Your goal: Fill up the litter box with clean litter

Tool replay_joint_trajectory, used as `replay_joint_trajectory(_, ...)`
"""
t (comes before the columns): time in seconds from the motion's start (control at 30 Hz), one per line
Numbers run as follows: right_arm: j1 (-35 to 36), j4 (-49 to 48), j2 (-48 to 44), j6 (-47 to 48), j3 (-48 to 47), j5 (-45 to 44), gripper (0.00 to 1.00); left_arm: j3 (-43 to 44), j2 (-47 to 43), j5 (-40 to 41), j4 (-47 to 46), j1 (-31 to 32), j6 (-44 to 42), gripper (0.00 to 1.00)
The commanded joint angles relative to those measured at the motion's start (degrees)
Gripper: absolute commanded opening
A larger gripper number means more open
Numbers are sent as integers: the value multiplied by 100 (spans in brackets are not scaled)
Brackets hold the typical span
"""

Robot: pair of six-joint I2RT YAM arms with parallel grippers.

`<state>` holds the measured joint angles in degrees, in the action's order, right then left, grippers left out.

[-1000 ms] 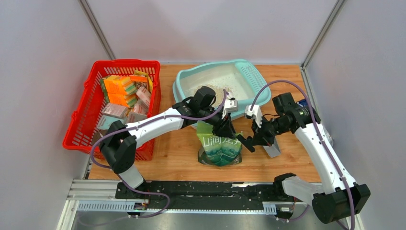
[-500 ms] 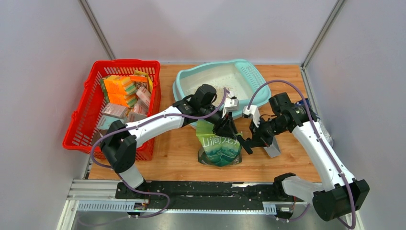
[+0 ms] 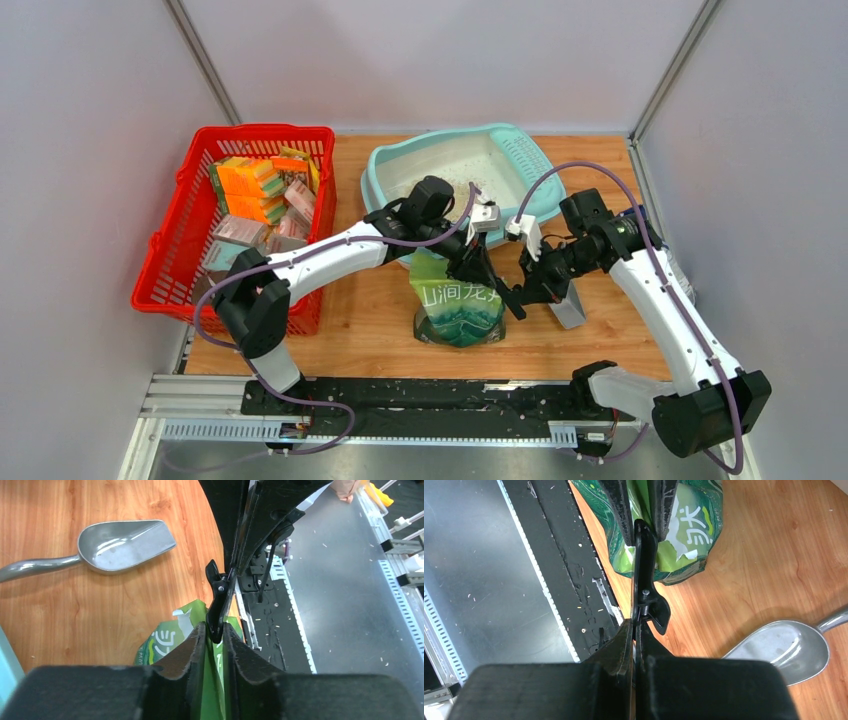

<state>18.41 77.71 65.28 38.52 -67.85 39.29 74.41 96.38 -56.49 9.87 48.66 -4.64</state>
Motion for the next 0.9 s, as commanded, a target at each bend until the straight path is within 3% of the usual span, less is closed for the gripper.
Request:
replay_joint_trajectory(0.0,48,-300,-6,-126,-140,105,0,38,74,-125,-143,11,77,20)
replay_joint_trajectory(0.13,66,-353,-6,-143,-88,105,0,47,109,-134,-47,11,25,0)
replay_joint_trajectory(0.27,48,-362,-59,-205,-157,62,4,-6,65,-56,15,11,-19,0)
replay_joint_trajectory(0.37,-109,-126,-129,-109,-359,35,28,-41,13,6,76,12,-106,0)
replay_joint_trajectory(0.4,-188,23,-155,-39,-395,61,43,-50,-5,15,94,11,-124,0)
replay_joint_trajectory(0.6,-1005,-352,-691,-309,-132,693,74,-93,-40,6,24,3,-98,0)
replay_joint_trajectory(0.87,-1156,-353,-419,-310,255,1370,78,-164,-49,-29,-117,-32,34,0)
